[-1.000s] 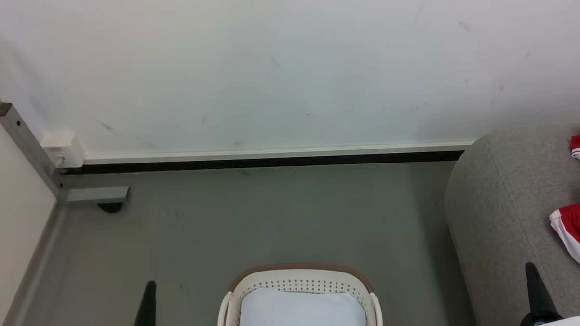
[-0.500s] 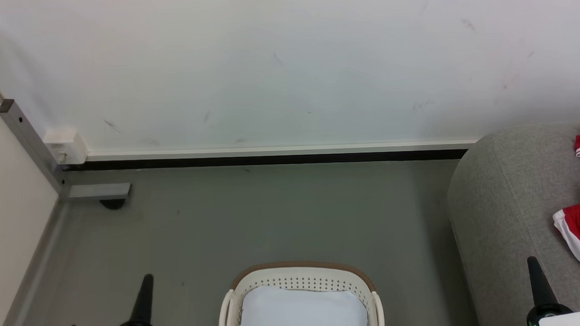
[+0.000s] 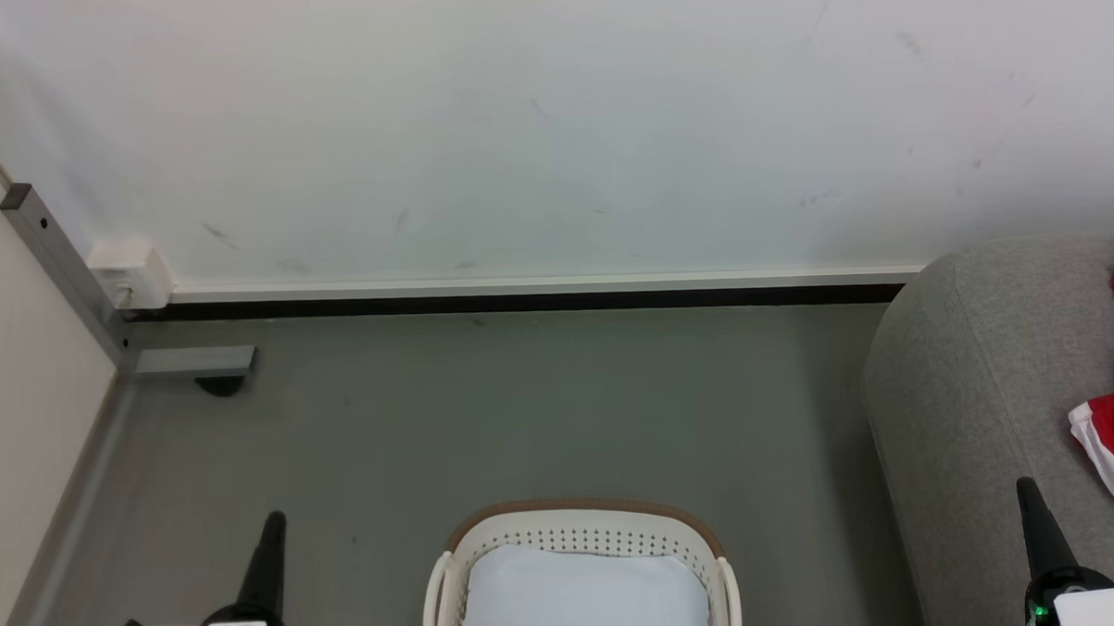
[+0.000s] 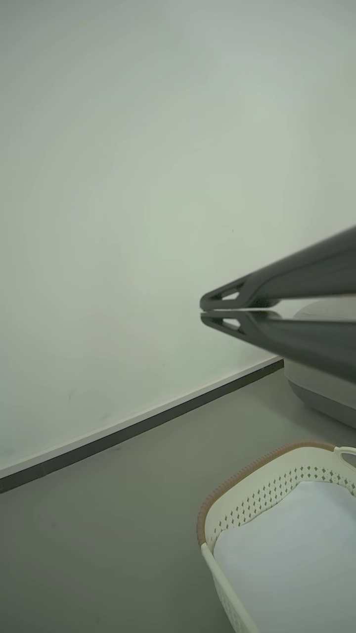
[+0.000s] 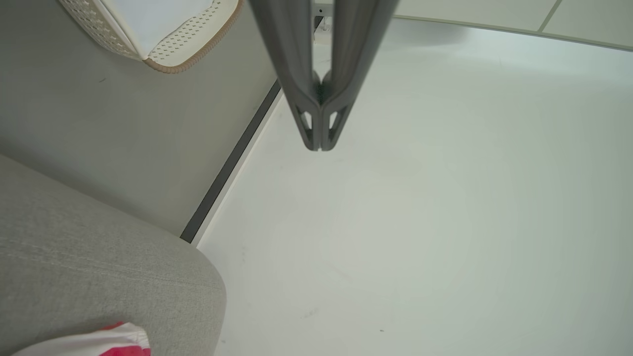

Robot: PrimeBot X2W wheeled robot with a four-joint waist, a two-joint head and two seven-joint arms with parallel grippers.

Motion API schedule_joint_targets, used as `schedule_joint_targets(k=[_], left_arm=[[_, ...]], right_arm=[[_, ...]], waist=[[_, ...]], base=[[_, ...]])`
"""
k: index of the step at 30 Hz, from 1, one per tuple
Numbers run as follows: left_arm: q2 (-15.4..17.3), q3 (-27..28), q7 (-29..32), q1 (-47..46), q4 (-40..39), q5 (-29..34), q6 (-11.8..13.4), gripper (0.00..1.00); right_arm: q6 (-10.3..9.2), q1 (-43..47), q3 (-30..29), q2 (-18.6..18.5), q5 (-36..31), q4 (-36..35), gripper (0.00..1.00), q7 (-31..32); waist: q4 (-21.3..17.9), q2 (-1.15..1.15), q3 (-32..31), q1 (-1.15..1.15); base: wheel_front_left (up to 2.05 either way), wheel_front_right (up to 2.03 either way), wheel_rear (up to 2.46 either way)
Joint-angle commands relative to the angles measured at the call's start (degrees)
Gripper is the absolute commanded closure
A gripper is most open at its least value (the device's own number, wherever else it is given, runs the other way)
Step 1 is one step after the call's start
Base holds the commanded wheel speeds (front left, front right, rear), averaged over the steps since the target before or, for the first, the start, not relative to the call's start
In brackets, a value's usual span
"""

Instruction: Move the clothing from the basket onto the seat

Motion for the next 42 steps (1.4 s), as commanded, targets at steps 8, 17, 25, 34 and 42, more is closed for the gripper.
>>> schedule_joint_targets(k=[8,17,25,34,42], left_arm=[[0.48,0.7,1.23,-1.19,-0.69,-4.31,-0.51,1.0],[0.51,1.24,2.2,-1.44,-0.97,-8.04,-0.71,1.0],[0.52,1.57,3.03,-1.75,-1.22,-11.37,-1.0,1.0],[0.53,1.86,3.75,-1.91,-1.41,-13.82,-1.11,1.0],[0.53,1.86,3.75,-1.9,-1.4,-13.82,-1.11,1.0]], right_arm=[[-0.09,-1.26,-0.42,-0.62,4.18,-0.69,1.0,1.15],[-0.1,-1.4,-0.7,-0.63,8.09,-1.02,1.0,2.17],[-0.11,-1.71,-0.97,-0.64,11.32,-1.28,1.0,3.03],[-0.12,-2.05,-1.14,-0.64,13.78,-1.42,1.0,3.73],[-0.12,-2.05,-1.12,-0.64,13.78,-1.41,1.0,3.72]], waist=[[0.22,0.0,0.21,0.0],[0.46,0.0,0.44,0.0],[0.68,0.0,0.66,0.0],[0.87,0.0,0.84,0.0],[0.87,0.0,0.84,0.0]], base=[[0.0,0.0,0.0],[0.0,0.0,0.0],[0.0,0.0,0.0],[0.0,0.0,0.0],[0.0,0.0,0.0]])
